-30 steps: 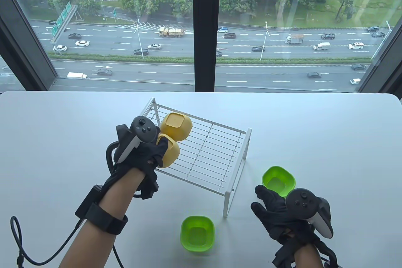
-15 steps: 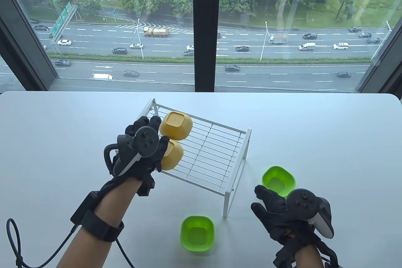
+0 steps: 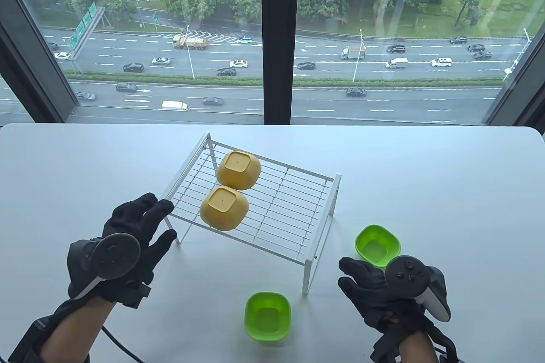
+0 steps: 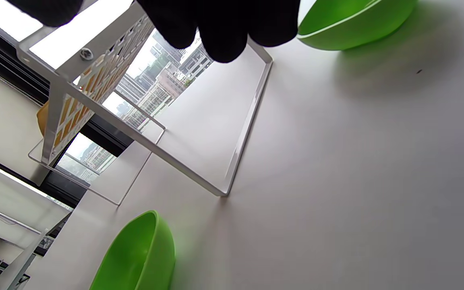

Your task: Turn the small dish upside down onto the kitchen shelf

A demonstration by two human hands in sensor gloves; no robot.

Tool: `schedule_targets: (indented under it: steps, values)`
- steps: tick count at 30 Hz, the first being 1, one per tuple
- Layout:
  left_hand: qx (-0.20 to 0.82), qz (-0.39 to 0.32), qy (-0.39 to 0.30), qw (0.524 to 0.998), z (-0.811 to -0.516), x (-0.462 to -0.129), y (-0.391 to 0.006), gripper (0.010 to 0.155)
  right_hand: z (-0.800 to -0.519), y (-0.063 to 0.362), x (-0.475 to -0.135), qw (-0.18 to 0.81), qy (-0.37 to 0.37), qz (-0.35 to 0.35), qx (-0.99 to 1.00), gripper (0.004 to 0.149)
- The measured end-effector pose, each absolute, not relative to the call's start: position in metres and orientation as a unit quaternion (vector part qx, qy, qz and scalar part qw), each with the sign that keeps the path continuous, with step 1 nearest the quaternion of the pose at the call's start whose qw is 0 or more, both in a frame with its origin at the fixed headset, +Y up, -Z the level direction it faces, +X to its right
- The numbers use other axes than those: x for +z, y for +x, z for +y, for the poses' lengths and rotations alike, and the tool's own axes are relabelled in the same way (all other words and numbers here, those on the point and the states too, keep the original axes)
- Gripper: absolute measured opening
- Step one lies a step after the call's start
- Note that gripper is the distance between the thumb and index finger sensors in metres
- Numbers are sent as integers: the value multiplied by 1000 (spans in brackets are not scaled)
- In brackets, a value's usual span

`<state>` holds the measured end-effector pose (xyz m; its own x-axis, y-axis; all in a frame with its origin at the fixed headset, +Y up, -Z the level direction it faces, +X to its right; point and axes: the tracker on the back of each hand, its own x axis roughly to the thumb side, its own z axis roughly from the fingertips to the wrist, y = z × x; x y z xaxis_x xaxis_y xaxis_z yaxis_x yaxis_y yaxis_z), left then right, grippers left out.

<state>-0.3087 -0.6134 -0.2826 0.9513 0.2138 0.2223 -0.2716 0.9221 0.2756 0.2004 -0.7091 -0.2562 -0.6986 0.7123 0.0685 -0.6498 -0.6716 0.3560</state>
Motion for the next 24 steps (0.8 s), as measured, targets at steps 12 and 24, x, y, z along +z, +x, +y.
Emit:
schedule_targets:
  steps: [12,24]
  values:
    - [173,-93,72,978,-640,-282,-340,67,-716,209,-257,408,75,130,901,70]
    - [171,-111,-24,979,-662,-291,-338,69,-723,186,-250,351,98,154,918,67]
